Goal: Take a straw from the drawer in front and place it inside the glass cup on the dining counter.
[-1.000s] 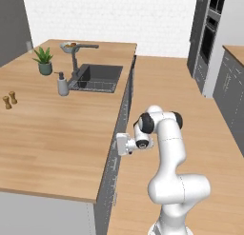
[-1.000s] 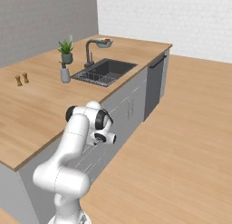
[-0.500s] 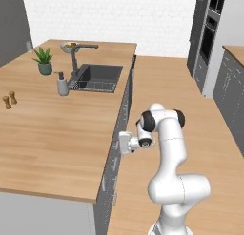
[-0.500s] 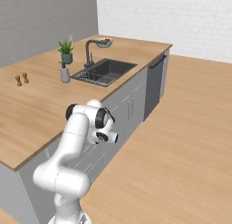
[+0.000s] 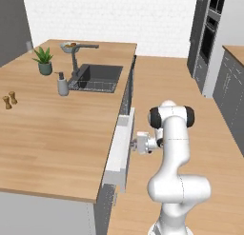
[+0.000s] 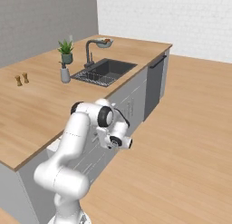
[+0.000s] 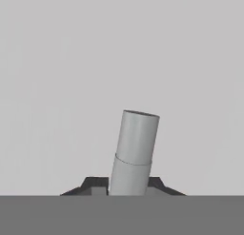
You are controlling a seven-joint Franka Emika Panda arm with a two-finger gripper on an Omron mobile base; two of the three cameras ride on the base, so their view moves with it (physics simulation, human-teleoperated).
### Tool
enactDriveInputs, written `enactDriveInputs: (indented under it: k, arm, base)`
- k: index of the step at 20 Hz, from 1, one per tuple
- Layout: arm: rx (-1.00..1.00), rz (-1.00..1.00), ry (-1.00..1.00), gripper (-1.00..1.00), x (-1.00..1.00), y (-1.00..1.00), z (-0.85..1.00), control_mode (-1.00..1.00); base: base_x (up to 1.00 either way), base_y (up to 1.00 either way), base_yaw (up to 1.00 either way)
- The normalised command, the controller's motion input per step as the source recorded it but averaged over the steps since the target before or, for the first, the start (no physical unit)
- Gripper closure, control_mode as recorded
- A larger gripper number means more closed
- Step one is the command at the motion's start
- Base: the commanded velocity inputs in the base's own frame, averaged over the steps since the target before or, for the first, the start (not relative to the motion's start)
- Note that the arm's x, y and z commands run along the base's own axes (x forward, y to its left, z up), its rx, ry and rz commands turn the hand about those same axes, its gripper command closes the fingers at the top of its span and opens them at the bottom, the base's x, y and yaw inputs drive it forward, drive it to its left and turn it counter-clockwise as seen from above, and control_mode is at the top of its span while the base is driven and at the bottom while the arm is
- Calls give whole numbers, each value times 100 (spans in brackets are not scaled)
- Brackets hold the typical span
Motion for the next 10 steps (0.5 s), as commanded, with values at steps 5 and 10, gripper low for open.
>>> enactDriveInputs:
  k: [5, 10]
  arm:
    - [0, -7, 4, 100, -25, -100, 7, -100]
    - [0, -8, 12, 100, -6, -100, 16, -100]
  base:
    - [0, 0, 0]
    - [0, 0, 0]
